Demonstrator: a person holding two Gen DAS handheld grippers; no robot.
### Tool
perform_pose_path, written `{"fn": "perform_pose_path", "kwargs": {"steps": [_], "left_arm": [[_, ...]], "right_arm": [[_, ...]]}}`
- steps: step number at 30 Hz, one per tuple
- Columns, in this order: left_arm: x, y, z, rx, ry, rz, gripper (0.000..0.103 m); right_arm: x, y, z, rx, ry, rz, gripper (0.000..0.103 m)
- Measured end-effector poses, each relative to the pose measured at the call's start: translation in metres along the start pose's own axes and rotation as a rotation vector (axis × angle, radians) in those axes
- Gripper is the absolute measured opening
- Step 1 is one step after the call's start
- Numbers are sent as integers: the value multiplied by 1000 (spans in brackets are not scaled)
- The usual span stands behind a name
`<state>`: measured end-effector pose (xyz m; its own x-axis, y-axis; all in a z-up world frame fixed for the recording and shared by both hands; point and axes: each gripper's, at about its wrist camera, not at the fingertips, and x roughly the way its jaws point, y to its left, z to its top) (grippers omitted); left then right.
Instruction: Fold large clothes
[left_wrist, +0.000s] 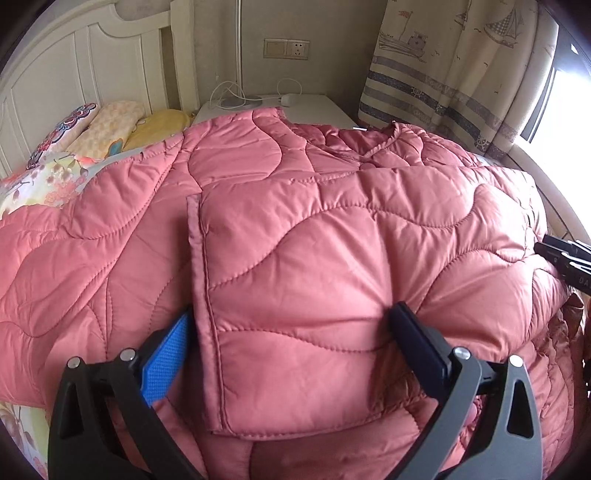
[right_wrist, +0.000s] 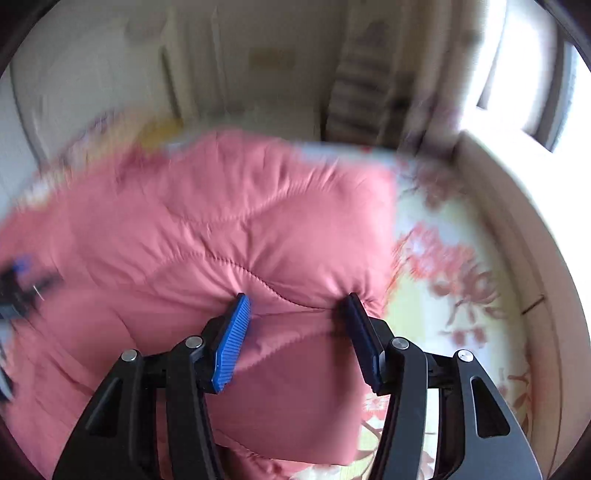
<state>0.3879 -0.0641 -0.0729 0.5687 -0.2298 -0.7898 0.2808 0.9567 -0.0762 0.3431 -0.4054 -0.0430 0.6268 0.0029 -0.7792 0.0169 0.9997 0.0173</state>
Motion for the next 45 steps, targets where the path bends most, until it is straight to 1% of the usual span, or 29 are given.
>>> {"fn": "perform_pose_path", "kwargs": {"steps": [1, 4, 6, 7, 9, 10, 11, 12, 13, 16, 19, 20, 21, 23, 26, 29, 30, 32, 34, 36, 37, 39, 40, 41, 43, 45], "left_arm": [[0, 0, 0, 0, 0, 0, 101], [0, 1, 1, 1, 0, 1, 101], [1, 0, 1, -1, -1, -2, 101], [1, 0, 2, -2, -1, -2, 101], [-2, 0, 0, -4, -3, -3, 101], [-2, -1, 0, -4, -3, -3, 101], [-2, -1, -1, -5, -4, -4, 101], [-2, 0, -1, -8, -5, -7, 101], [-3, 1, -1, -10, -6, -9, 101], [-3, 2, -1, -11, -6, -4, 101], [-3, 1, -1, -14, -7, -5, 101], [-3, 1, -1, -14, -7, -6, 101], [-3, 2, -1, -15, -7, -7, 101], [-3, 1, -1, -14, -8, -7, 101], [-3, 2, -1, -19, -9, -8, 101], [-3, 3, -1, -19, -9, -9, 101], [-3, 2, -1, -18, -9, -8, 101], [-3, 3, 0, -17, -8, -6, 101], [-3, 3, -1, -19, -9, -9, 101], [-3, 3, -1, -20, -10, -11, 101], [-4, 3, -1, -21, -11, -14, 101], [-4, 4, -1, -24, -13, -18, 101], [-4, 5, -1, -25, -14, -20, 101], [-4, 4, -1, -26, -15, -21, 101], [-4, 5, -1, -25, -15, -21, 101], [-4, 6, -1, -26, -15, -21, 101]], "right_arm": [[-5, -4, 5, 14, 3, 7, 52], [-21, -11, 28, 54, -72, 12, 52], [-15, -16, 46, 70, -80, -1, 52], [-7, -16, 55, 67, -71, -3, 52], [12, -15, 70, 33, -46, -53, 52], [22, -16, 69, 31, -13, -77, 52], [38, -21, 68, 60, 55, -63, 53], [43, -26, 64, 85, 82, -42, 53], [41, -29, 64, 109, 70, -33, 53], [27, -30, 70, 117, 9, -42, 53], [24, -29, 79, 101, -39, -92, 53], [25, -28, 80, 98, -37, -101, 53], [36, -29, 83, 96, 0, -101, 53], [48, -24, 78, 84, 86, -87, 54], [31, -14, 72, 31, 49, -130, 54], [-14, -2, 51, 6, -66, -90, 54], [-25, 4, 42, -15, -85, -93, 54], [-32, 9, 26, -40, -70, -113, 54], [-22, 6, 13, -41, -6, -114, 54], [-11, -2, 7, -16, 36, -121, 54], [-10, -8, 4, 24, 38, -109, 54], [-19, -14, 2, 94, 20, -113, 54], [-31, -12, 1, 104, -21, -120, 54], [-43, -6, -1, 92, -68, -114, 54], [-54, 6, -8, 54, -106, -114, 54], [-47, 16, -15, 12, -54, -102, 54]]}}
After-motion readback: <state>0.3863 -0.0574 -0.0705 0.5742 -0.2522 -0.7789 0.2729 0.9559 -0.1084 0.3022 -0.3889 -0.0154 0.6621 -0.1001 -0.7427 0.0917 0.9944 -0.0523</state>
